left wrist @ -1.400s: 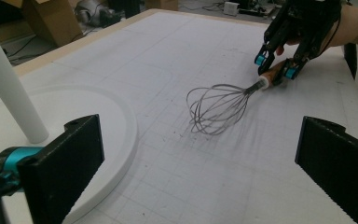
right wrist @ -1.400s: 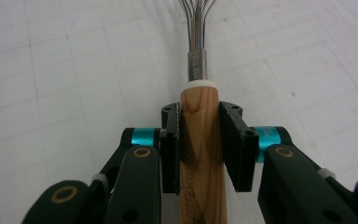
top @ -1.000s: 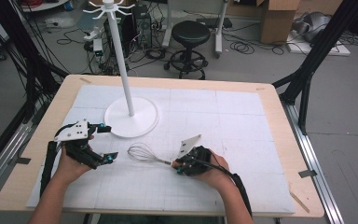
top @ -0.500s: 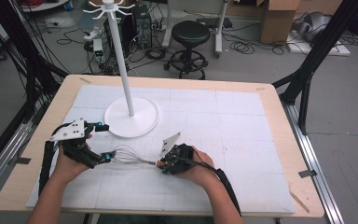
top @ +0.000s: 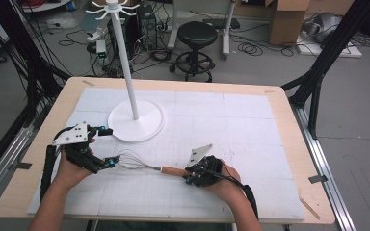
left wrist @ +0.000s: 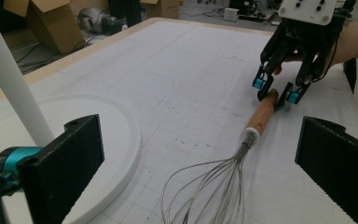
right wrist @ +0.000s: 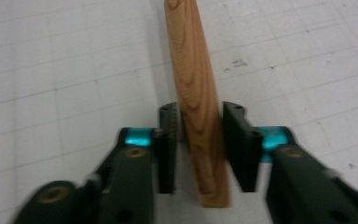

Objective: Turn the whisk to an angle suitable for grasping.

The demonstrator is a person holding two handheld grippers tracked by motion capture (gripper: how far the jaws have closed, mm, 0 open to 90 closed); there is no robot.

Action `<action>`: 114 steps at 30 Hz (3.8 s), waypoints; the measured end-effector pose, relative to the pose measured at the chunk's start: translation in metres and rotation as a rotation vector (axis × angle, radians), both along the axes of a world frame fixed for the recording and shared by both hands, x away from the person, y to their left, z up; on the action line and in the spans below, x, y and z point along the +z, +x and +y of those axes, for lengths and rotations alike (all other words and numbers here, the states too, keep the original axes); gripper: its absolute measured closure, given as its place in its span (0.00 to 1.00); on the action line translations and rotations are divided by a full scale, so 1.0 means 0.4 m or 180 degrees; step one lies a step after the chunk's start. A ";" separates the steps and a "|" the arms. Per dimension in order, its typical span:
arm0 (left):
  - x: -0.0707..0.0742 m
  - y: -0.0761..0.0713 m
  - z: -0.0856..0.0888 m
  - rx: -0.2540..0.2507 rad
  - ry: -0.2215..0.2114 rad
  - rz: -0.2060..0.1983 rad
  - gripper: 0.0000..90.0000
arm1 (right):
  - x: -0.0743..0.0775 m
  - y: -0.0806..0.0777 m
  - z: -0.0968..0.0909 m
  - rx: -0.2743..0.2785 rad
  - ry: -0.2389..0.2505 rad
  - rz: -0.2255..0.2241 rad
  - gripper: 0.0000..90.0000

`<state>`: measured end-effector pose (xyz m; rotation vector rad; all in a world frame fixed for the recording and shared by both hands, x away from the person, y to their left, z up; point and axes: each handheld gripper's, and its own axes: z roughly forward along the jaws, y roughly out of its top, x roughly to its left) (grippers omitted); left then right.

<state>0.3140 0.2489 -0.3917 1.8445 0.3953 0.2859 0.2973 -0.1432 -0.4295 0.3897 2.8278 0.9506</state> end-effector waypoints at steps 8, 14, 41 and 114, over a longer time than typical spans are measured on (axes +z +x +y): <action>0.001 0.000 0.000 -0.0001 -0.0015 -0.0006 0.02 | 0.000 0.012 0.038 0.0225 0.0009 -0.0014 0.79; 0.004 -0.002 0.001 -0.0005 -0.0018 -0.0011 0.02 | 0.004 0.033 0.110 0.0464 -0.0015 -0.0017 0.79; 0.009 -0.004 0.001 -0.0024 -0.0019 -0.0036 0.02 | 0.046 0.031 0.124 0.0246 0.0275 -0.0201 0.57; 0.010 -0.006 -0.015 -0.0086 0.0108 -0.0005 0.02 | 0.191 0.012 -0.213 -0.1171 0.1267 -0.0654 0.17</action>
